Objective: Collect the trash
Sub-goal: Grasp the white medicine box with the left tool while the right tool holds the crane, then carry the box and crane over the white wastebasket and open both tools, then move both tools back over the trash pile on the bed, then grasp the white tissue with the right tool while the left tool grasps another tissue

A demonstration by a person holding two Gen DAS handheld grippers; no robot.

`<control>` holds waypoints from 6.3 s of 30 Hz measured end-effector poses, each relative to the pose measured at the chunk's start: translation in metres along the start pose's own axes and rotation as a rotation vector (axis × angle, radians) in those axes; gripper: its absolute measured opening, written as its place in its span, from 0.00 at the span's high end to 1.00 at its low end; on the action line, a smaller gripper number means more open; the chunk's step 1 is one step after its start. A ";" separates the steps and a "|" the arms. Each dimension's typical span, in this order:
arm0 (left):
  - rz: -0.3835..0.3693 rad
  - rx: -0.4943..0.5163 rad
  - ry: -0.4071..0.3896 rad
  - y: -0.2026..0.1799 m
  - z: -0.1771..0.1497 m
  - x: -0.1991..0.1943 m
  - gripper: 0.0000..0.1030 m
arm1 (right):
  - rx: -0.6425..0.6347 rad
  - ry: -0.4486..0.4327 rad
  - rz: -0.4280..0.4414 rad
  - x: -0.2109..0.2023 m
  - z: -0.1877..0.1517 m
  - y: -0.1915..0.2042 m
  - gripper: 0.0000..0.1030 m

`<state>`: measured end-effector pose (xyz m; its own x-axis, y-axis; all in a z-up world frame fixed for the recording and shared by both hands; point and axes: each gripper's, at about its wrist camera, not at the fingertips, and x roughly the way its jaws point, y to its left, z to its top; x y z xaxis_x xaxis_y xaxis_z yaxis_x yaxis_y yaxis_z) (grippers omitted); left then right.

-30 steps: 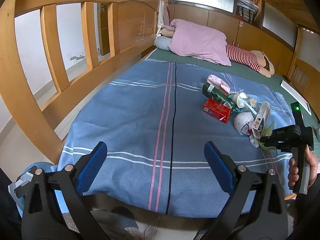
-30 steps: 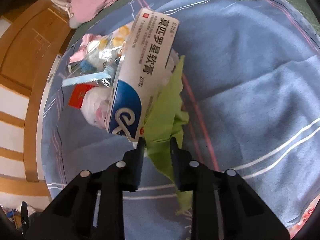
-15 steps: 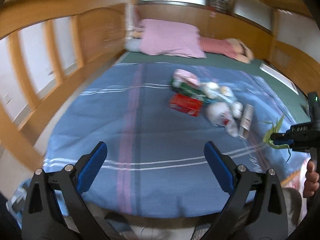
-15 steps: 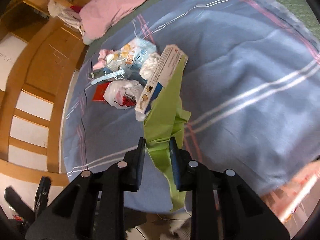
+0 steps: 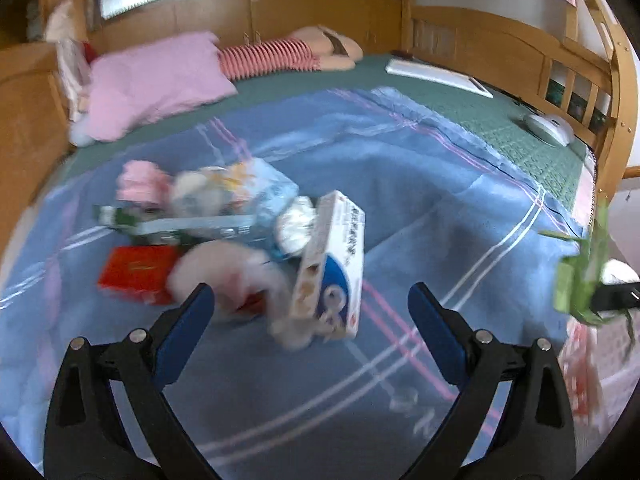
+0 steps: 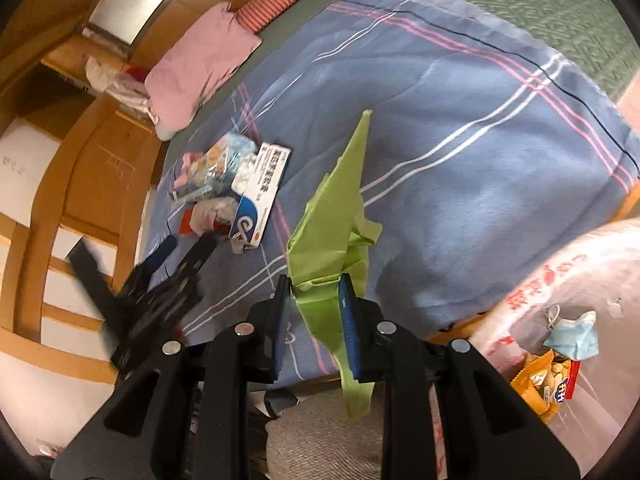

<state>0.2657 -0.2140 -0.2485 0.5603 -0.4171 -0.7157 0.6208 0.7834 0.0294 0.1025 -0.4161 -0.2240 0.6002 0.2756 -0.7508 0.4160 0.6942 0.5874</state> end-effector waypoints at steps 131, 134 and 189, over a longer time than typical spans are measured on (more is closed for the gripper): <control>0.521 -0.415 -0.254 0.098 -0.132 -0.291 0.19 | -0.391 -0.474 -0.089 -0.055 -0.100 0.131 0.13; 0.544 -0.454 -0.264 0.128 -0.133 -0.284 0.19 | -0.394 -0.391 -0.115 -0.016 -0.073 0.136 0.13; 0.157 -0.257 -0.121 0.102 -0.077 -0.140 0.11 | -0.201 -0.091 -0.078 0.080 -0.029 0.101 0.81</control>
<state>0.2084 -0.0401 -0.1996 0.7087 -0.3215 -0.6280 0.3715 0.9268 -0.0552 0.1731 -0.3043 -0.2336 0.6348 0.1614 -0.7556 0.3240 0.8322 0.4500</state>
